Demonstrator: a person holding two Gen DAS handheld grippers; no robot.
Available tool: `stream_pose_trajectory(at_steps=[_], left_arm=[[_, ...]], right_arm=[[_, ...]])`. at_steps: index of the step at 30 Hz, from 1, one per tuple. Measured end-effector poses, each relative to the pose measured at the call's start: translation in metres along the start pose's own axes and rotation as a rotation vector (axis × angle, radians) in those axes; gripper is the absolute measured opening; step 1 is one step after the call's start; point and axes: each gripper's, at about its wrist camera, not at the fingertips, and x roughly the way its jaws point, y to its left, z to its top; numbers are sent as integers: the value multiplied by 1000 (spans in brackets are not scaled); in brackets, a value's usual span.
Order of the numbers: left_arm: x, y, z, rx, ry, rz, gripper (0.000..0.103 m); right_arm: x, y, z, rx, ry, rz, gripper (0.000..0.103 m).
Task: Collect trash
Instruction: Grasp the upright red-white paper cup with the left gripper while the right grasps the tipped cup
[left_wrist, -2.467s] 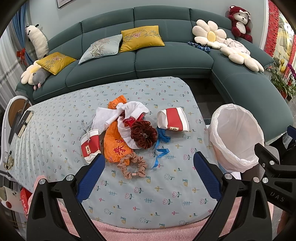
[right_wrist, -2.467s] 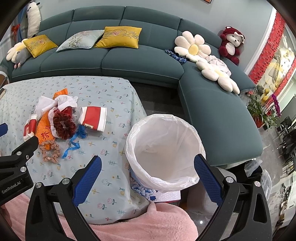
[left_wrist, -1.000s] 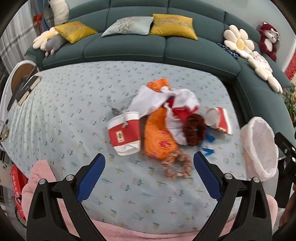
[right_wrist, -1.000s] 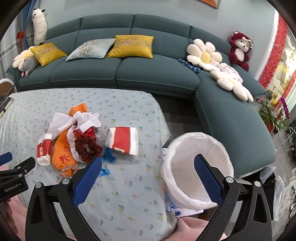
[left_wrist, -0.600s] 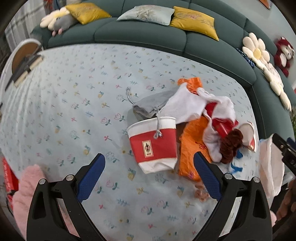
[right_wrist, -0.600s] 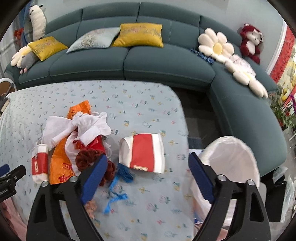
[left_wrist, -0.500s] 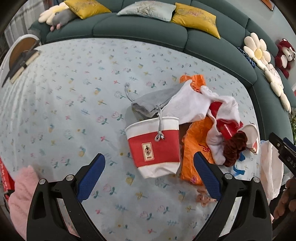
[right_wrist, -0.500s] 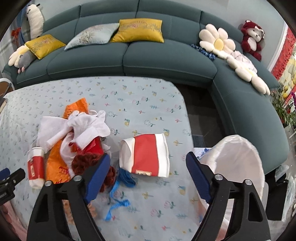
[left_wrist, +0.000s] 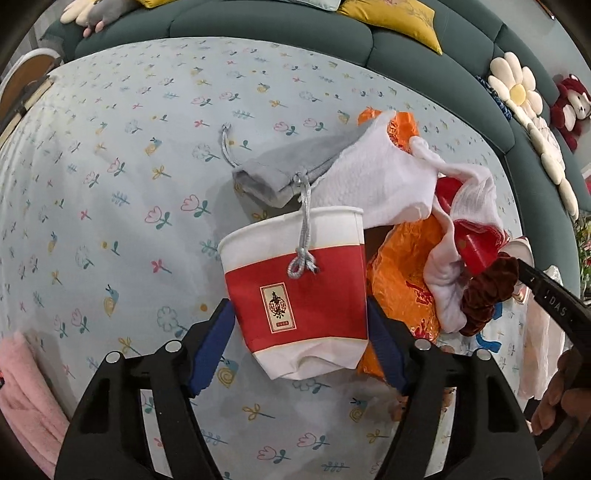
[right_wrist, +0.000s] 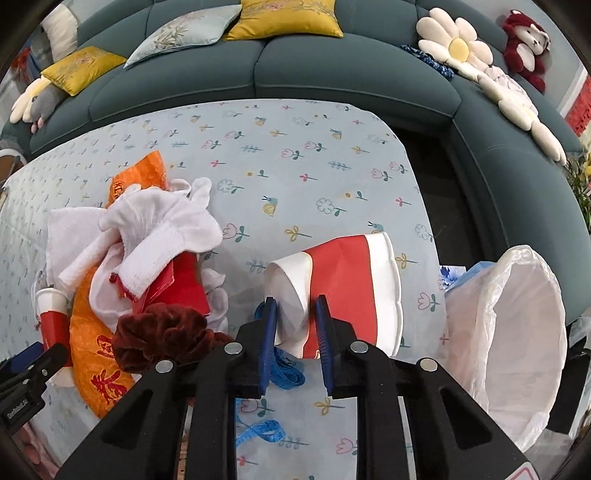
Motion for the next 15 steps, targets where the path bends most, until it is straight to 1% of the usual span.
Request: stream_pose_trajectory(at_steps=[1,2,4,6,9,15], left_arm=[[-2,0,-1,2,-6,-6,40],[-4,-2,-2,11,-4,-19,39],[-9,-4,-4,21,-10,-22,28],[-15,-7,-6,33,-20,-24,24],[-21,-7,-8,25,-19,-43,22],[-41,-15,-14,29,-49,-58,21]], right_arm=[[-1,1,0,-8,-2,-1,18],[-3,1,-1,-15,-5,-1,17],[-8,1,-3,-17,-11,8,17],[-14,-1,-5,-10,-21,19,17],[-28,-3,-8,-6,-45,23,17],[-60,-10,-14,4,-97,39,17]])
